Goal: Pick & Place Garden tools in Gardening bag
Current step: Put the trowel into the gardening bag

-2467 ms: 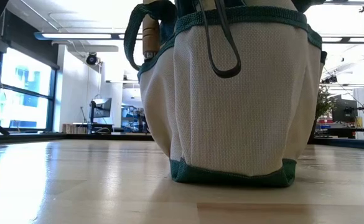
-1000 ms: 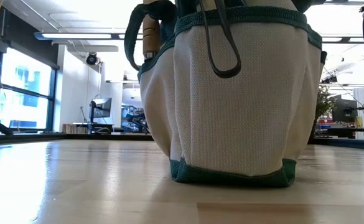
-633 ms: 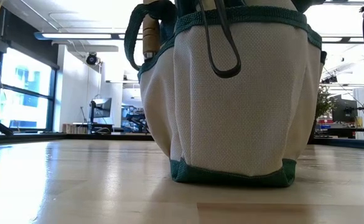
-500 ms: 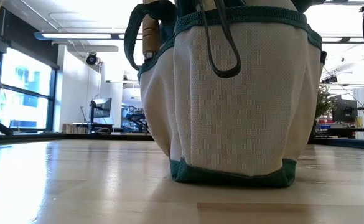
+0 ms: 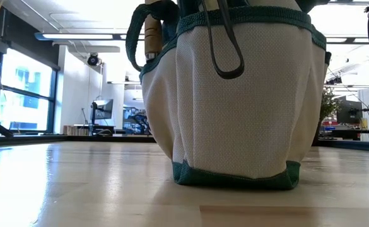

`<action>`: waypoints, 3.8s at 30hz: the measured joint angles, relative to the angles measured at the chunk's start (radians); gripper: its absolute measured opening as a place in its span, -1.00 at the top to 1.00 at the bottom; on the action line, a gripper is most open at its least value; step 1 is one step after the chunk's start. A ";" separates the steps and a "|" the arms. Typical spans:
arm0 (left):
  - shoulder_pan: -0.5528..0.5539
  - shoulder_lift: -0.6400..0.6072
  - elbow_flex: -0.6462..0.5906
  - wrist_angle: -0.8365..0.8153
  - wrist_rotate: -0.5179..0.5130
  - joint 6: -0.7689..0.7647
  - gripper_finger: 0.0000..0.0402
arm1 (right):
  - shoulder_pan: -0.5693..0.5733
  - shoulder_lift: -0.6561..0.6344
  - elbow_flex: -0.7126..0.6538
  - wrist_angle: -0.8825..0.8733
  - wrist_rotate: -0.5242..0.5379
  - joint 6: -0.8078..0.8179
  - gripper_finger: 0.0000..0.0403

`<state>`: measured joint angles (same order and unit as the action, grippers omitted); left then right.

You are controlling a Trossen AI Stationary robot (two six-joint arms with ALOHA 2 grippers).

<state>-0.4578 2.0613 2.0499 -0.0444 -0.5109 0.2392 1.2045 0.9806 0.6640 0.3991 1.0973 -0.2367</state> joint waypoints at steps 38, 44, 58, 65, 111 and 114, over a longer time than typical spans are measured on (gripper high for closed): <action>0.073 0.001 0.000 0.061 0.228 -0.036 1.00 | -0.069 0.000 0.000 -0.215 0.024 0.305 -0.21; 0.072 0.001 0.000 0.058 0.232 -0.038 1.00 | -0.150 0.001 -0.001 -0.263 -0.130 0.379 -0.19; 0.072 0.001 0.000 0.017 0.235 -0.041 1.00 | -0.138 0.000 -0.001 -0.268 -0.208 0.396 0.01; 0.072 0.001 0.000 -0.003 0.258 -0.068 1.00 | -0.158 0.000 -0.001 -0.302 -0.234 0.445 0.04; 0.104 -0.006 -0.001 -0.078 0.381 -0.217 0.63 | -0.206 -0.001 -0.001 -0.394 -0.393 0.498 0.71; 0.103 -0.020 -0.001 -0.059 0.385 -0.214 0.56 | -0.183 -0.001 -0.001 -0.387 -0.387 0.503 0.71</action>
<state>-0.3544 2.0417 2.0487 -0.1035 -0.1260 0.0252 1.0211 0.9794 0.6632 0.0118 0.7103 0.2660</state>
